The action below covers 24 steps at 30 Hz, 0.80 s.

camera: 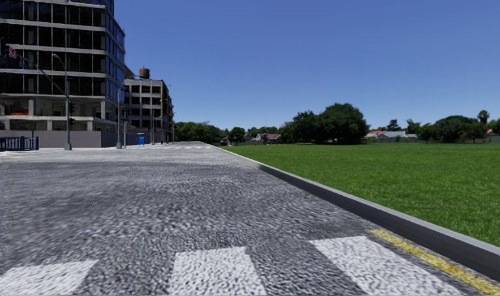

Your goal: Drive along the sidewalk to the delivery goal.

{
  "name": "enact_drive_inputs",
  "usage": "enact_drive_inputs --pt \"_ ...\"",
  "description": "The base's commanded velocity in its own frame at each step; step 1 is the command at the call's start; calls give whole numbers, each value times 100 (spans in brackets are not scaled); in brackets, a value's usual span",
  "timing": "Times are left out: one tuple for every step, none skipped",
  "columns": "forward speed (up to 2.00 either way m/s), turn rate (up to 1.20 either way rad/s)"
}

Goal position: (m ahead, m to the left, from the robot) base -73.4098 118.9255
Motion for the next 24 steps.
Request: enact_drive_inputs --pt "52 53" --pt "52 53" --pt "52 53" --pt "52 53" --pt "52 53" --pt "52 53" --pt "53 53" --pt "53 53" --pt "53 53" --pt "54 53" --pt "54 53" --pt "54 53" --pt "54 53" --pt "55 53" --pt "55 54" --pt "55 55" --pt "55 55" --pt "55 58" --pt "55 59" --pt "55 59" --pt "55 59" --pt "55 59" --pt "55 60" --pt "55 60"
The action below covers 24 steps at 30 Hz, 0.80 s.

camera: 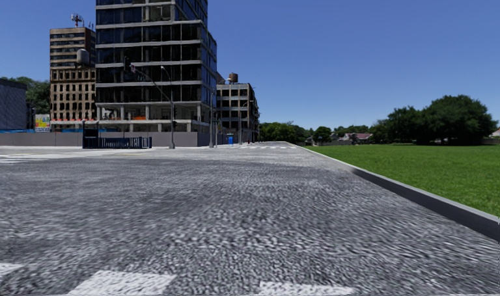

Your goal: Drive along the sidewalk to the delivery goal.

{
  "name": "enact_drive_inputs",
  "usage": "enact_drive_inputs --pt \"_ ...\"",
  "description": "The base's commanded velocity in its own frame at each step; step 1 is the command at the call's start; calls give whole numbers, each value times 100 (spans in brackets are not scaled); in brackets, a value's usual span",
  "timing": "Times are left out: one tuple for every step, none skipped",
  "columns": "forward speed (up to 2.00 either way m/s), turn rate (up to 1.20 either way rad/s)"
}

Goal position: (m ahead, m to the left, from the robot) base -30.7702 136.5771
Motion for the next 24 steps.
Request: enact_drive_inputs --pt "55 60" --pt "55 60" --pt "56 60" --pt "58 60" --pt "58 60" --pt "59 60" --pt "61 60" --pt "61 60" --pt "61 60" --pt "62 60" --pt "62 60" --pt "62 60" --pt "62 60" --pt "62 61" --pt "62 61" --pt "62 61" --pt "62 61" --pt "62 61" --pt "62 61" --pt "62 61" --pt "62 61" --pt "63 61" --pt "63 61" --pt "64 61"
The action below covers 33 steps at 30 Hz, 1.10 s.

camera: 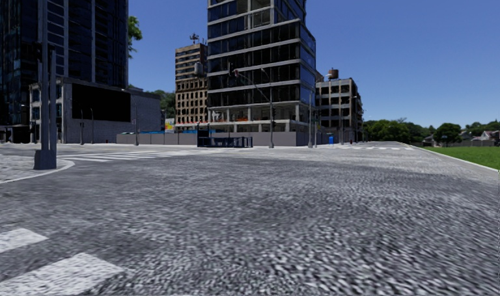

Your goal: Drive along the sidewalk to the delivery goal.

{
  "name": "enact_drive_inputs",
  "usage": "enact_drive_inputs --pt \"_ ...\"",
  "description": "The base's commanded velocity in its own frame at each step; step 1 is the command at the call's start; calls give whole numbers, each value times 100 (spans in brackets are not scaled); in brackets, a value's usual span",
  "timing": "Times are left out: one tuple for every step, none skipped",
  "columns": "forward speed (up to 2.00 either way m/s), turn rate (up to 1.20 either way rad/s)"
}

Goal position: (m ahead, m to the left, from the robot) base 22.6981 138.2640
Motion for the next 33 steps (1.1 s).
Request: enact_drive_inputs --pt "64 61" --pt "65 61" --pt "67 61" --pt "69 61" --pt "69 61" --pt "73 61" --pt "78 61" --pt "81 61" --pt "83 61" --pt "83 61" --pt "83 61" --pt "83 61" --pt "83 61" --pt "83 61" --pt "84 61" --pt "84 61" --pt "84 61" --pt "84 61" --pt "84 61" --pt "84 61" --pt "84 61" --pt "84 61" --pt "84 61" --pt "84 62" --pt "84 65" --pt "84 68" --pt "84 68" --pt "84 70" --pt "84 70" --pt "84 70" --pt "84 70" --pt "84 70" --pt "84 70"
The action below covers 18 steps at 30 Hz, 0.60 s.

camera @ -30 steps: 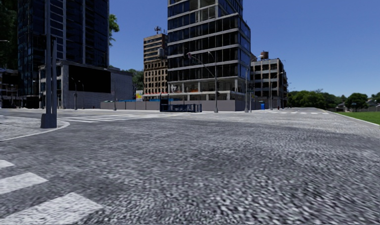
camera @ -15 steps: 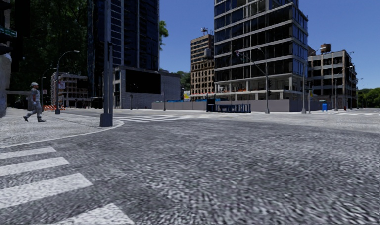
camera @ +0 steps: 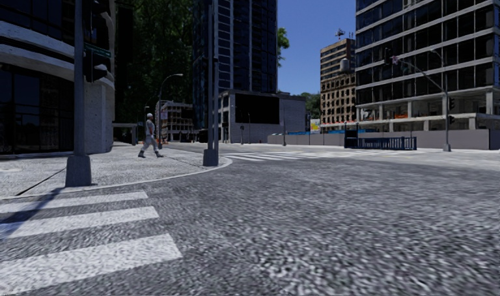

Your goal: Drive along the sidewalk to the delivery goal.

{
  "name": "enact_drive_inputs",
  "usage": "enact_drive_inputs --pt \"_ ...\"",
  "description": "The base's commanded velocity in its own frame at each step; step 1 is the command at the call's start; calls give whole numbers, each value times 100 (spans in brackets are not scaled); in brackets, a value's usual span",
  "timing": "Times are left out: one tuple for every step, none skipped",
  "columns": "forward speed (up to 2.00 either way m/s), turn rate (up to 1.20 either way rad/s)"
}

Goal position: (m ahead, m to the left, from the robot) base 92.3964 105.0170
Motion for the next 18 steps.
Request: enact_drive_inputs --pt "84 70" --pt "84 70" --pt "84 70" --pt "84 70" --pt "84 70" --pt "84 70" --pt "84 70" --pt "84 70" --pt "84 70" --pt "84 70" --pt "84 70" --pt "84 70" --pt "84 70" --pt "84 70" --pt "84 70" --pt "84 70" --pt "84 70" --pt "84 70"
